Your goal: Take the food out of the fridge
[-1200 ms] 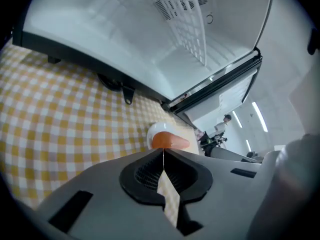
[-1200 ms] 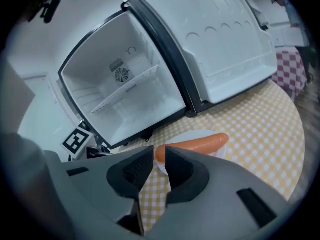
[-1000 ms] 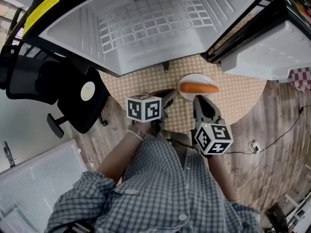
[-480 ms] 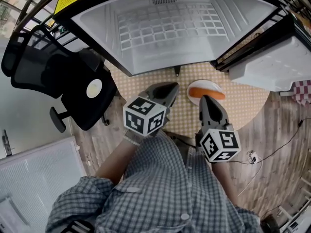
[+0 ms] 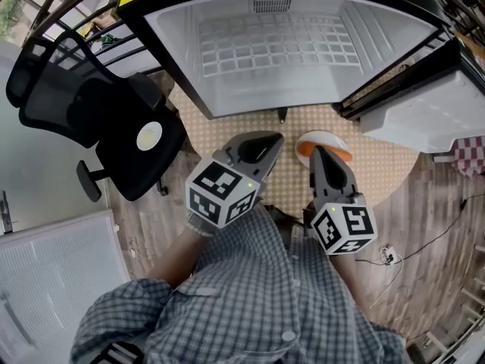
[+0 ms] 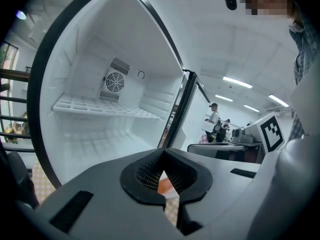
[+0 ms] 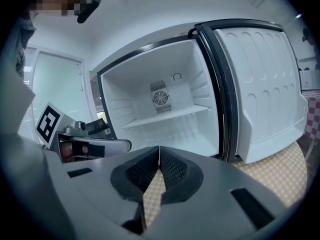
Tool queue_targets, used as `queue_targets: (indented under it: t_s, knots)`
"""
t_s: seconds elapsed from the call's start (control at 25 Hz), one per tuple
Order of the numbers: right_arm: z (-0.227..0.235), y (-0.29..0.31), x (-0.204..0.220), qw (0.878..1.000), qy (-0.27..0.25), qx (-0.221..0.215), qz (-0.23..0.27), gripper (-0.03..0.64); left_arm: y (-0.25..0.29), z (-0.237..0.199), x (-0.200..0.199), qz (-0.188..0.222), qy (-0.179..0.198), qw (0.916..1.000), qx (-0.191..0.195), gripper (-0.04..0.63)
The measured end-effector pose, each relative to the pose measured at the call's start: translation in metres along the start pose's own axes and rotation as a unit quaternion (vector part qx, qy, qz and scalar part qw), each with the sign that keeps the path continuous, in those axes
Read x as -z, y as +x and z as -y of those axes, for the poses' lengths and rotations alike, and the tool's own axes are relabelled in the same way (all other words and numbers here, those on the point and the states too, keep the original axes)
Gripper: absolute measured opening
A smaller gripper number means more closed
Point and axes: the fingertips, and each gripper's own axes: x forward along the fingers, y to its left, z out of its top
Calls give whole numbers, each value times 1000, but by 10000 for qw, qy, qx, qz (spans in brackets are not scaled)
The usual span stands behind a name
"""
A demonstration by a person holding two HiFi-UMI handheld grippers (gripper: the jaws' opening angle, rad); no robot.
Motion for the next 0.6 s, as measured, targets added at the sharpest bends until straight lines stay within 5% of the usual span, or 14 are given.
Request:
queue_targets:
  t_s: [0.6]
  knots:
    - [-14, 2, 3, 9995, 73, -320, -36, 11, -5, 13, 3, 27, 165, 9998, 87, 6]
